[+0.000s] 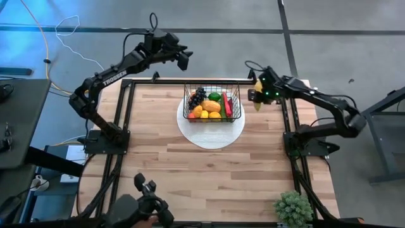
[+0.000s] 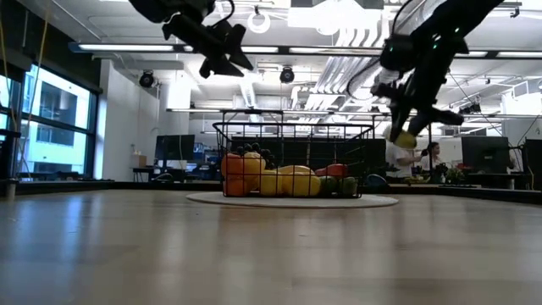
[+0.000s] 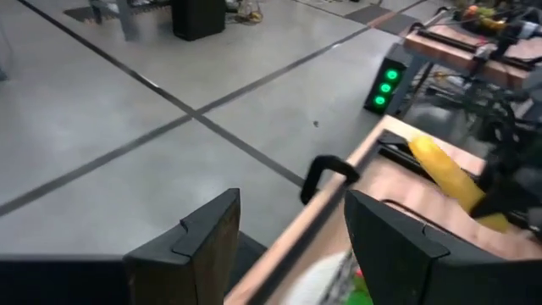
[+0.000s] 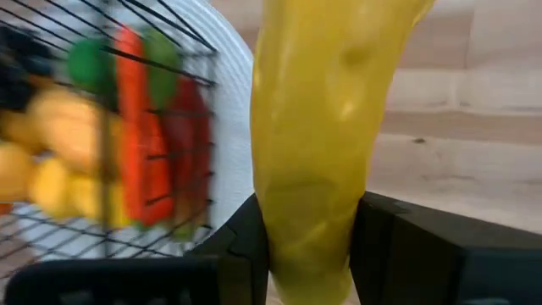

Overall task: Build produce basket
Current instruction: Put the yellow banana into the black wire basket

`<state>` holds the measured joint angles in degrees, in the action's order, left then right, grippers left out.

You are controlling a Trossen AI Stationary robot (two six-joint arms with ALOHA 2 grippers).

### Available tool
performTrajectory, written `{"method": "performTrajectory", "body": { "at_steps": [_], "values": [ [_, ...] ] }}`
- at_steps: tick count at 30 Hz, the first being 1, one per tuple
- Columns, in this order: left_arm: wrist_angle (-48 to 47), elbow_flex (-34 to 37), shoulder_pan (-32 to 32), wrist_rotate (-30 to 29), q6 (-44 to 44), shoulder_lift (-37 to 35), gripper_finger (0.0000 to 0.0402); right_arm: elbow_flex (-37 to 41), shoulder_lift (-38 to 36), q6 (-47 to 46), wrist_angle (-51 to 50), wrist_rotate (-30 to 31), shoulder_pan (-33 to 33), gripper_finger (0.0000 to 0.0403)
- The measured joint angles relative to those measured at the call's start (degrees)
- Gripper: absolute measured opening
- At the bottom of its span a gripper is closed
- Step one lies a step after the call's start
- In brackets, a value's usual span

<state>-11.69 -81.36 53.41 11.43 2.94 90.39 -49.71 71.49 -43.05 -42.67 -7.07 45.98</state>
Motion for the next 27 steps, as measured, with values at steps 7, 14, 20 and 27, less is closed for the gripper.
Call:
{"method": "performTrajectory", "body": {
  "at_steps": [7,14,20,27],
  "values": [
    [-1.24,0.00,-4.41,0.06,2.82,-0.40,0.0202,-0.04,-7.10,2.26,3.83,0.00,-0.34,0.0086],
    [-4.53,0.00,-7.84,-0.11,3.36,-3.93,0.0202,-0.04,-9.37,6.44,13.36,0.52,-4.34,0.0086],
    [-8.97,0.00,-9.65,-0.58,6.34,-8.65,0.0202,-0.04,-9.24,12.03,23.45,3.06,-9.16,0.0086],
    [-14.60,0.00,-11.88,-0.68,7.42,-14.21,0.0202,-0.07,-9.24,20.43,32.81,7.42,-14.11,0.0086]
  ]
}}
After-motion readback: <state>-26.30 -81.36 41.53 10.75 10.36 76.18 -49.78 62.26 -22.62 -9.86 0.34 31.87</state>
